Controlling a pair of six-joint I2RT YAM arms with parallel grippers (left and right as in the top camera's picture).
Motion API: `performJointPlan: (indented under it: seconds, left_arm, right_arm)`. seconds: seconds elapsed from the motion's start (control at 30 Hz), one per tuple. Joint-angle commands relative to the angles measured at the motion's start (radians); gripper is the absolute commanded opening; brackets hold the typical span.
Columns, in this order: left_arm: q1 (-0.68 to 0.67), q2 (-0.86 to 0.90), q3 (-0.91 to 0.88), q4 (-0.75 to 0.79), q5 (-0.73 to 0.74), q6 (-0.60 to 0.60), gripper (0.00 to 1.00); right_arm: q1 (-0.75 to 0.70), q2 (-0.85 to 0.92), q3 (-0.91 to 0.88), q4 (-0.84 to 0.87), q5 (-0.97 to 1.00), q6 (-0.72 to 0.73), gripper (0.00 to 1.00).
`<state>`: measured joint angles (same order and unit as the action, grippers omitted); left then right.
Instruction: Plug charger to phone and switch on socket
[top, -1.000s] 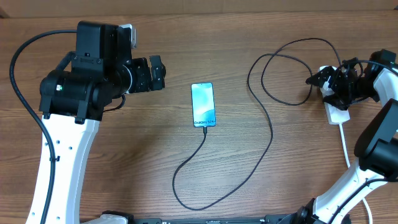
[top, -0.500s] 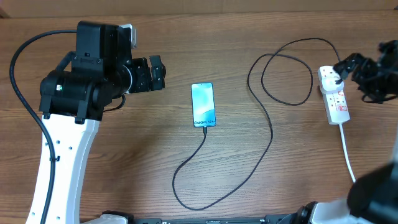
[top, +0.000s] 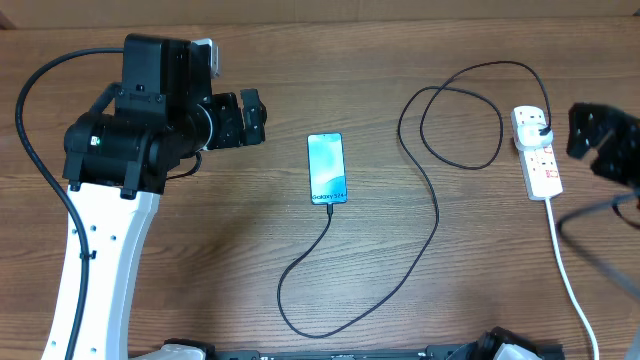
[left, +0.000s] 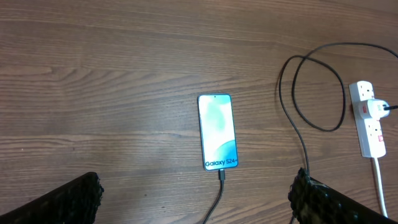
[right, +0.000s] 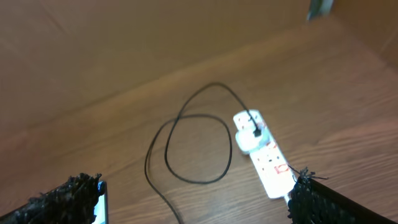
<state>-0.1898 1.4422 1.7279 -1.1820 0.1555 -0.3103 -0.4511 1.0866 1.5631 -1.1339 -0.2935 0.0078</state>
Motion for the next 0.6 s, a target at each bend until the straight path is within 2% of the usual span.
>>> performJointPlan:
  seconds: [0.0,0.23,0.57]
  left_arm:
    - [-0.007,0.003,0.010,0.002,-0.010,0.019,1.00]
    - [-0.007,0.003,0.010,0.002,-0.010,0.019,1.00]
    - [-0.007,0.003,0.010,0.002,-0.010,0.019,1.00]
  right_arm:
    - [0.002,-0.053,0.003,0.002,0.024,-0.016,1.00]
    - [0.002,-0.080,0.003,-0.005,0.023,-0.015,1.00]
    - [0.002,-0.002,0.003,-0.005,0.024,-0.015,1.00]
